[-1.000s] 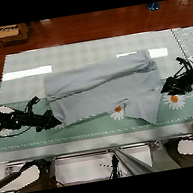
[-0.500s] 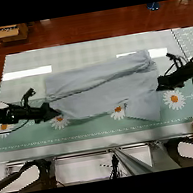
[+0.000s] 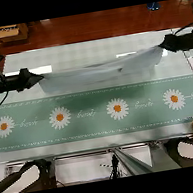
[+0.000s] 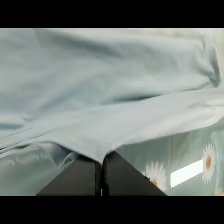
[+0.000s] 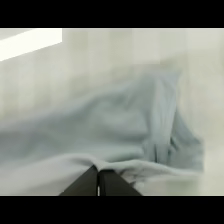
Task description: Fold the shirts.
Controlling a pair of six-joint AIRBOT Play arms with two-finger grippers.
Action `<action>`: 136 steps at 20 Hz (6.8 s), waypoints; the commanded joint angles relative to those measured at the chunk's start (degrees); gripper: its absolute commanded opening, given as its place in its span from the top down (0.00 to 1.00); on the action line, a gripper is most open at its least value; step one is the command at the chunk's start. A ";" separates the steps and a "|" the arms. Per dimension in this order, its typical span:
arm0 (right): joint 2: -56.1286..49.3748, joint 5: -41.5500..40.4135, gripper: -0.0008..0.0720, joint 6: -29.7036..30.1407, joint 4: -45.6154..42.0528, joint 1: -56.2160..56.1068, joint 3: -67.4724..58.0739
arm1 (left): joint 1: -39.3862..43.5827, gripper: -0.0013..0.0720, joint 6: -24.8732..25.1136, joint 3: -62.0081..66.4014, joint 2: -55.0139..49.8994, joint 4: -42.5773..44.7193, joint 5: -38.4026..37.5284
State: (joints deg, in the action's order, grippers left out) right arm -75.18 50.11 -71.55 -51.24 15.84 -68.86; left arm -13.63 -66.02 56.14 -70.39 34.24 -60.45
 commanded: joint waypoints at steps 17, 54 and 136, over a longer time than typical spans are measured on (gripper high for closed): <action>-18.58 -18.60 0.58 1.36 -4.20 -5.31 -7.02 | -0.72 0.14 -0.63 2.51 -18.73 -0.39 9.79; -3.30 33.62 0.96 -5.64 -15.87 -10.64 -19.69 | 19.10 0.95 8.98 5.14 -18.93 -27.89 -4.09; 18.12 20.61 0.96 -15.56 -5.64 -7.72 10.08 | -10.99 0.95 9.77 -2.97 15.23 -7.85 -7.41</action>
State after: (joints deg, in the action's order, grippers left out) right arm -65.56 57.93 -80.36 -41.19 -1.02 -52.51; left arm -24.62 -56.16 53.19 -54.30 24.93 -69.97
